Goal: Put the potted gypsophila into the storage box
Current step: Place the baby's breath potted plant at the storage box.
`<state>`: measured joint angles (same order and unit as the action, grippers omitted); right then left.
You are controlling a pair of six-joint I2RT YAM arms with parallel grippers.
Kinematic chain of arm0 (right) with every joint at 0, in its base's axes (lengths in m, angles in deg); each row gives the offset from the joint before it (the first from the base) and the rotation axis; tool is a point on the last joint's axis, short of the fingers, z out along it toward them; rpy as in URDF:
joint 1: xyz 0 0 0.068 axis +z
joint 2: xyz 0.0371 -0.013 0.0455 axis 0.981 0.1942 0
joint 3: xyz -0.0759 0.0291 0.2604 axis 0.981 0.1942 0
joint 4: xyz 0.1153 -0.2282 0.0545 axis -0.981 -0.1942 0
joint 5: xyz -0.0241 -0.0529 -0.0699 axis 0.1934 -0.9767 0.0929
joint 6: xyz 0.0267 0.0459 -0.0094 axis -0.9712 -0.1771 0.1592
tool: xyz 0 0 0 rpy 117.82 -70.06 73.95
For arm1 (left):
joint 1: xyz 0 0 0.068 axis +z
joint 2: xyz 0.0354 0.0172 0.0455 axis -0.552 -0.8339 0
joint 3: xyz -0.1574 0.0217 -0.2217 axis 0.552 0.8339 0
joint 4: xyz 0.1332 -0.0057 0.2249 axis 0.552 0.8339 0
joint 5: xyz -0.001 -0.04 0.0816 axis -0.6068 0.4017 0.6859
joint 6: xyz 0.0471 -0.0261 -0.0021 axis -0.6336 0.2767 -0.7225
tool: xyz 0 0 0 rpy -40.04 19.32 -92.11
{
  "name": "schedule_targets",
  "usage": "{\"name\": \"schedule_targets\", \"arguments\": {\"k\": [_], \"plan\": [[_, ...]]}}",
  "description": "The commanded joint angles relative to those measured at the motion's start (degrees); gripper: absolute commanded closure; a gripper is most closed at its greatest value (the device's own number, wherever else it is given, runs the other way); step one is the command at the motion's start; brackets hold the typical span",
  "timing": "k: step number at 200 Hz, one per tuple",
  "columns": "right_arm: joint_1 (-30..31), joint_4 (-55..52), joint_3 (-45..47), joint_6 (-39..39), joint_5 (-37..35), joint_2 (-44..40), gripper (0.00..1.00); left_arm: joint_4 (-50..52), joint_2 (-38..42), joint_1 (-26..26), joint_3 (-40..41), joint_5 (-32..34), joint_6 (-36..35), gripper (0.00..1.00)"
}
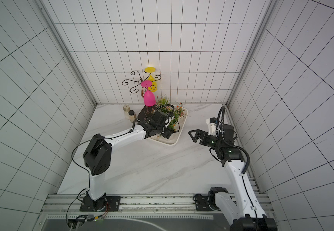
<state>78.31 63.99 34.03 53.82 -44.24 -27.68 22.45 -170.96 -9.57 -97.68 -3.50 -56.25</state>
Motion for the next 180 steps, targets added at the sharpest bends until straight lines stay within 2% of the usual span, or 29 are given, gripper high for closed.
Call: {"name": "schedule_targets", "arguments": {"k": [1, 70, 116, 161, 180], "plan": [[-0.5, 0.4, 2.6, -0.1, 0.7, -0.9, 0.01, -3.8, -0.3, -0.2, -0.7, 2.1, -0.7, 0.39], [-0.5, 3.2, 3.9, -0.9, 1.6, -0.6, 0.01, -2.0, -1.8, -0.2, -0.8, 3.2, -0.2, 0.39], [-0.5, 3.5, 3.9, -0.7, 1.9, -0.5, 0.01, -2.4, -2.9, -0.2, -0.3, 3.1, 0.1, 0.32], [-0.5, 3.4, 3.9, 0.3, 3.8, 0.1, 0.01, -2.7, -3.2, -0.2, 0.4, 2.6, 0.1, 0.31], [-0.5, 3.4, 3.9, 0.4, 4.1, 0.0, 0.01, -2.7, -3.3, -0.2, 0.6, 2.3, 0.4, 0.26]]}}
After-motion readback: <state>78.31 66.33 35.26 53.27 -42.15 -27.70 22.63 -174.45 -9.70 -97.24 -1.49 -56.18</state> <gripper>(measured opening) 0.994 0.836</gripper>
